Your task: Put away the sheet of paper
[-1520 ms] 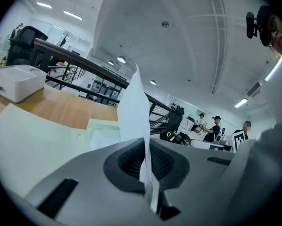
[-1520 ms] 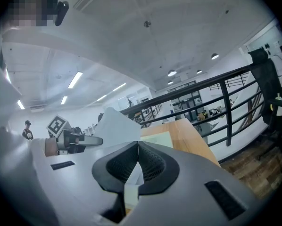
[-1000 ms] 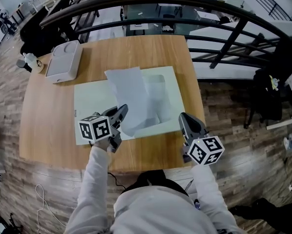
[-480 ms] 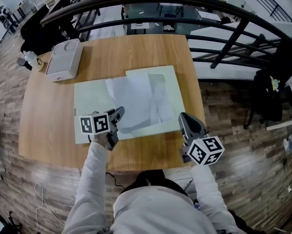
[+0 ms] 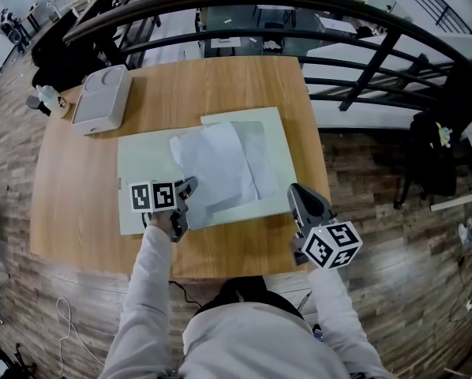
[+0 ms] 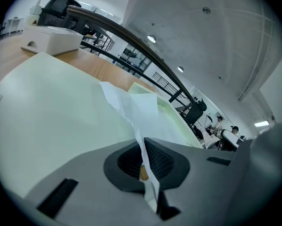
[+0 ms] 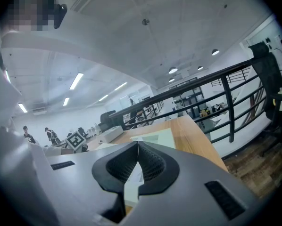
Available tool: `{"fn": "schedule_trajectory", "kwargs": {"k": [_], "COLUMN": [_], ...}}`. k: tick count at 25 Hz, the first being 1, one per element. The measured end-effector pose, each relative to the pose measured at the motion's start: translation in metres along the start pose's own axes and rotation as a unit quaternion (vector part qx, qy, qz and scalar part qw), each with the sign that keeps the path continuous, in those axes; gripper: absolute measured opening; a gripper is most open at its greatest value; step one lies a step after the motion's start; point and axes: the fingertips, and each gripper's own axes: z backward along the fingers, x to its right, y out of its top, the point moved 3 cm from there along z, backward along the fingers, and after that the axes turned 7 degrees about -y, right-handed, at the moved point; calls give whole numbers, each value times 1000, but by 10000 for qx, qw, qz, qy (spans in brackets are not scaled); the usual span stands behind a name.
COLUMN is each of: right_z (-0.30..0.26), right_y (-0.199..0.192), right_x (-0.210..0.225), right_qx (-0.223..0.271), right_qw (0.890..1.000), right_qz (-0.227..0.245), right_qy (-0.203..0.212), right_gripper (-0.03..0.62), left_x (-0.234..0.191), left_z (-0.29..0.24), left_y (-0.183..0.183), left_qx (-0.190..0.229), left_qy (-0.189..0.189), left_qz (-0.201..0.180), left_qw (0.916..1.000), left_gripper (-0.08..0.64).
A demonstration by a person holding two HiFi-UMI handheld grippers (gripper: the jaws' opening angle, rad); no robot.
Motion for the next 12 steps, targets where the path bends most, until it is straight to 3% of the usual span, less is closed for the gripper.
{"fn": "schedule_trajectory", "kwargs": {"k": [12], "right_z": [3], "right_y": [1], "right_x": [8], "right_qx": [-14], "right_qw": [10000], "right_qz": [1], "right_qy": [-19], "right_gripper": [28], "left_x": [-4], "left_z": [-18], "left_y": [-3], "left_qx": [-464], "left_qy": [401], "left_qz": [-348], "left_qw": [9975], "left_gripper": [17]}}
